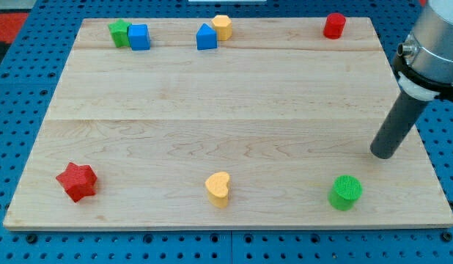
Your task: Point your arm towards the blue cube
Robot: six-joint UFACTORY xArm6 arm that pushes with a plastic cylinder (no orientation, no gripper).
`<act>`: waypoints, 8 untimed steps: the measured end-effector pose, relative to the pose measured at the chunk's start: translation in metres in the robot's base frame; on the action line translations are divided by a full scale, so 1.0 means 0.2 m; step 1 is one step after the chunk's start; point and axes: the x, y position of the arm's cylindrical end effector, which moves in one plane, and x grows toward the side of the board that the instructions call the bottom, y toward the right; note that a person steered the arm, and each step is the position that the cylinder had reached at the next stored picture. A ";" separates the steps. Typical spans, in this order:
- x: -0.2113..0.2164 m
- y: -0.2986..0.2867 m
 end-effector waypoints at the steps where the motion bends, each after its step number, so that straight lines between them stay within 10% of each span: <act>1: -0.08 0.16; 7: -0.52 -1.92; 8: -0.75 -1.84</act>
